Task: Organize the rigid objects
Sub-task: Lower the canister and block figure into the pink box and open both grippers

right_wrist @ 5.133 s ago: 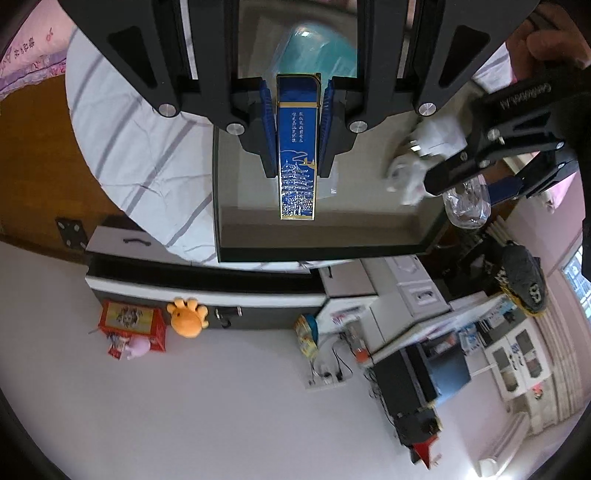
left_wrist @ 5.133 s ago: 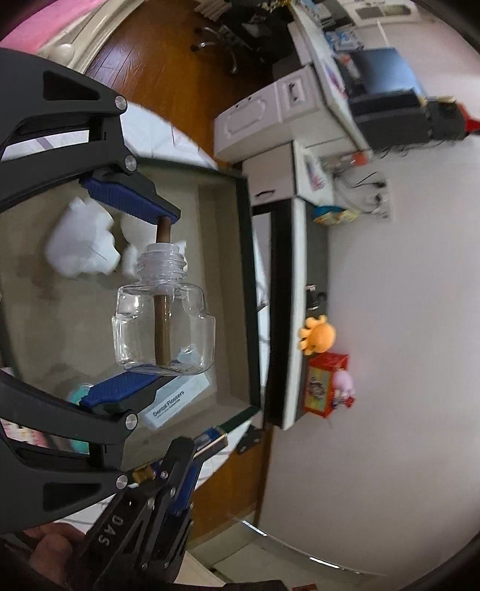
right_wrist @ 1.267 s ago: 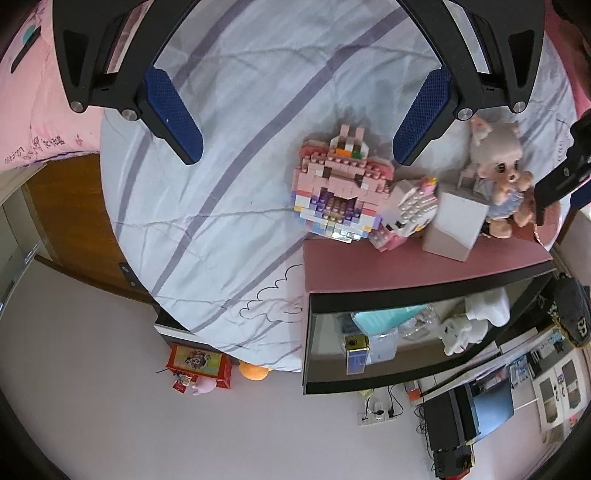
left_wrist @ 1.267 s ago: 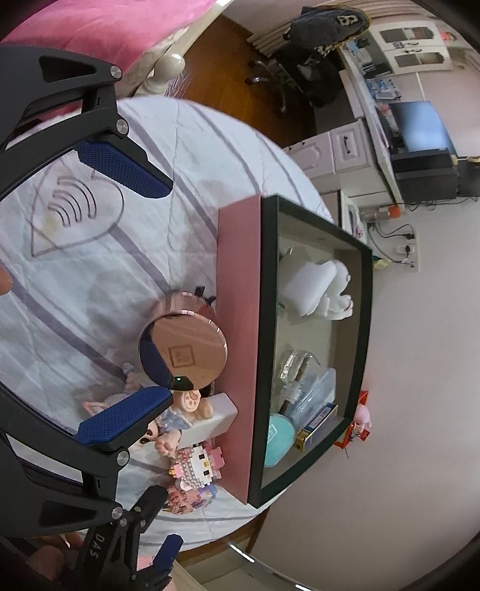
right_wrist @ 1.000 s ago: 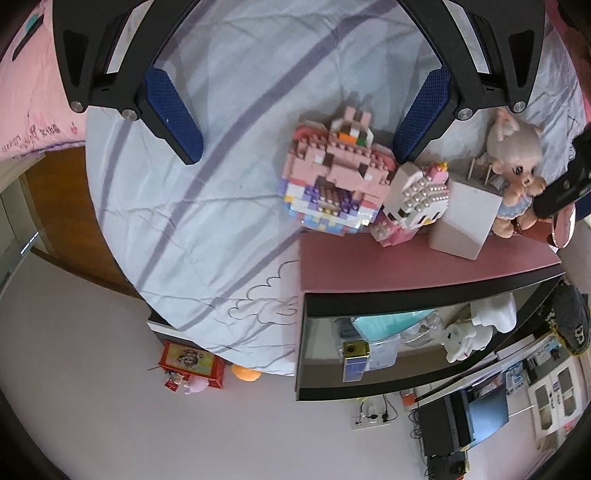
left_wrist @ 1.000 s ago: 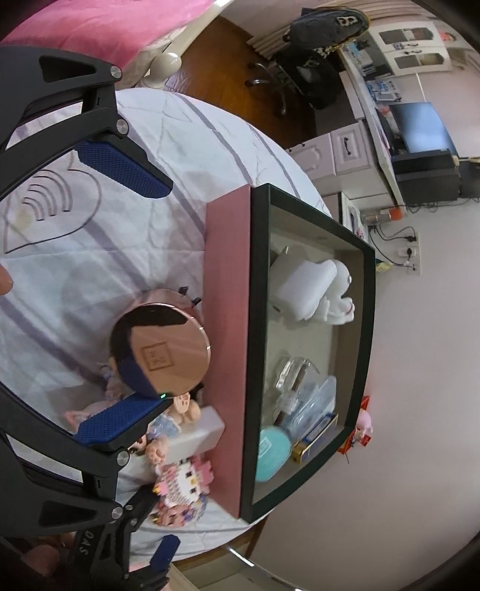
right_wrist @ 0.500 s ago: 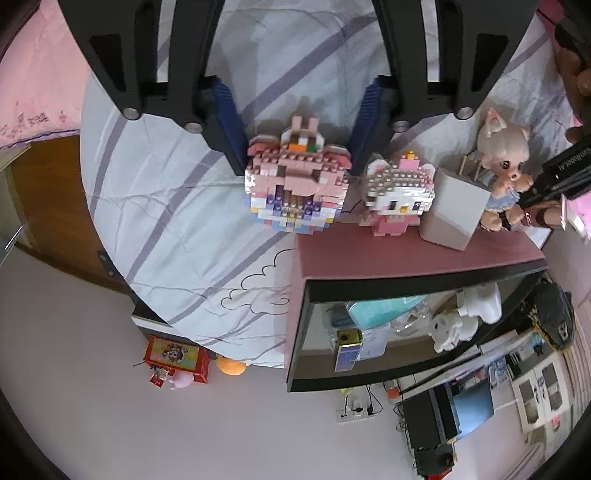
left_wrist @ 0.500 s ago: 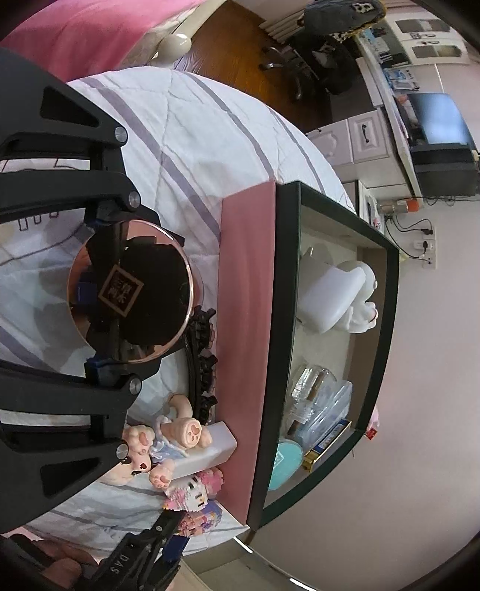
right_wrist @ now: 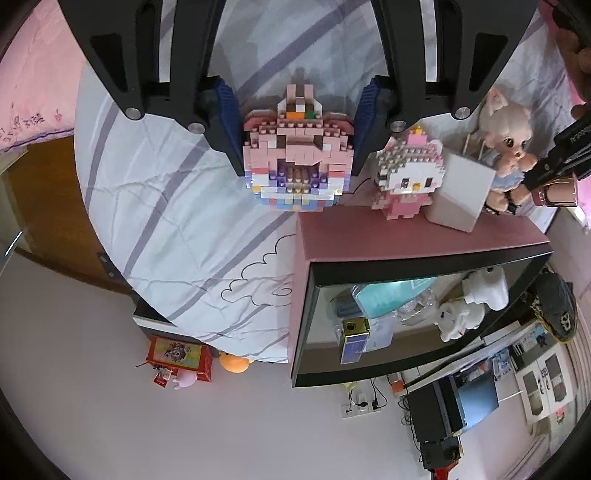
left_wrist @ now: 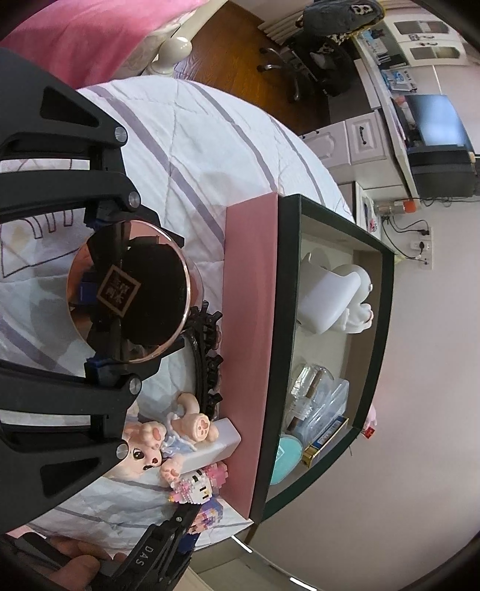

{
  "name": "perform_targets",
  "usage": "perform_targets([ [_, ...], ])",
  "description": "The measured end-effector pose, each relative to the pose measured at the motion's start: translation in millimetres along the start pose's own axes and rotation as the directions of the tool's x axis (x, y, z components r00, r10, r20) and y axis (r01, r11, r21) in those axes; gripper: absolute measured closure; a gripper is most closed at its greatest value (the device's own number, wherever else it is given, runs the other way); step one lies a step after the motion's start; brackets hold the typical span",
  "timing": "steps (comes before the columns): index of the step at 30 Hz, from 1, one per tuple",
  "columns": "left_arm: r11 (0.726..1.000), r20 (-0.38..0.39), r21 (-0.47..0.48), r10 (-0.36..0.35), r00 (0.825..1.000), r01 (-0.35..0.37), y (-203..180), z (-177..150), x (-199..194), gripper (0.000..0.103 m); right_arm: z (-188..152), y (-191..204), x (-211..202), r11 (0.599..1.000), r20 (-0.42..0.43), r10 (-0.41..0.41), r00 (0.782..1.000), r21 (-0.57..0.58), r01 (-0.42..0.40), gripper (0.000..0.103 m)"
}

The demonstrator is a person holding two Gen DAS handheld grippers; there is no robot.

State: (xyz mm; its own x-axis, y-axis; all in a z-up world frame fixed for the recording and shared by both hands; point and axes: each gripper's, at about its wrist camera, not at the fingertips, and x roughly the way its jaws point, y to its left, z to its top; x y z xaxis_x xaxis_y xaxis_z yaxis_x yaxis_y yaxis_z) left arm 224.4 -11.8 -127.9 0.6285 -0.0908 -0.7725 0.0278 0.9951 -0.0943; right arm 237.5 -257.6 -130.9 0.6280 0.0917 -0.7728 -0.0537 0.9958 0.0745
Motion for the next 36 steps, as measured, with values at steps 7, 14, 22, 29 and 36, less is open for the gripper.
perform_targets([
  [7, 1.0, 0.022, 0.013, -0.004, 1.0, 0.004, -6.7, 1.7, -13.1, 0.056, -2.1, -1.7, -25.3, 0.999, 0.03, 0.03, 0.999, 0.029, -0.031, 0.05],
  [14, 1.0, 0.072, 0.025, -0.015, 0.997, 0.013, -5.4, 14.9, -36.7, 0.056, 17.6, 11.2, -63.2, 0.995, 0.099, 0.101, 0.99, 0.016, -0.103, 0.05],
  [22, 0.998, 0.159, 0.062, -0.036, 0.987, 0.026, -3.1, 63.3, -58.3, 0.056, 58.4, 36.0, -78.3, 0.983, 0.156, 0.184, 0.971, -0.04, -0.18, 0.05],
  [29, 0.994, 0.191, 0.101, -0.068, 0.979, 0.049, -12.7, 132.2, -40.9, 0.056, 119.2, 44.9, -60.2, 0.975, 0.182, 0.22, 0.958, -0.059, -0.213, 0.05],
  [36, 0.993, 0.115, 0.108, -0.063, 0.991, 0.051, -19.4, 183.5, 22.8, 0.056, 167.6, 53.8, 0.3, 0.963, 0.109, 0.268, 0.957, -0.036, -0.266, 0.05],
])
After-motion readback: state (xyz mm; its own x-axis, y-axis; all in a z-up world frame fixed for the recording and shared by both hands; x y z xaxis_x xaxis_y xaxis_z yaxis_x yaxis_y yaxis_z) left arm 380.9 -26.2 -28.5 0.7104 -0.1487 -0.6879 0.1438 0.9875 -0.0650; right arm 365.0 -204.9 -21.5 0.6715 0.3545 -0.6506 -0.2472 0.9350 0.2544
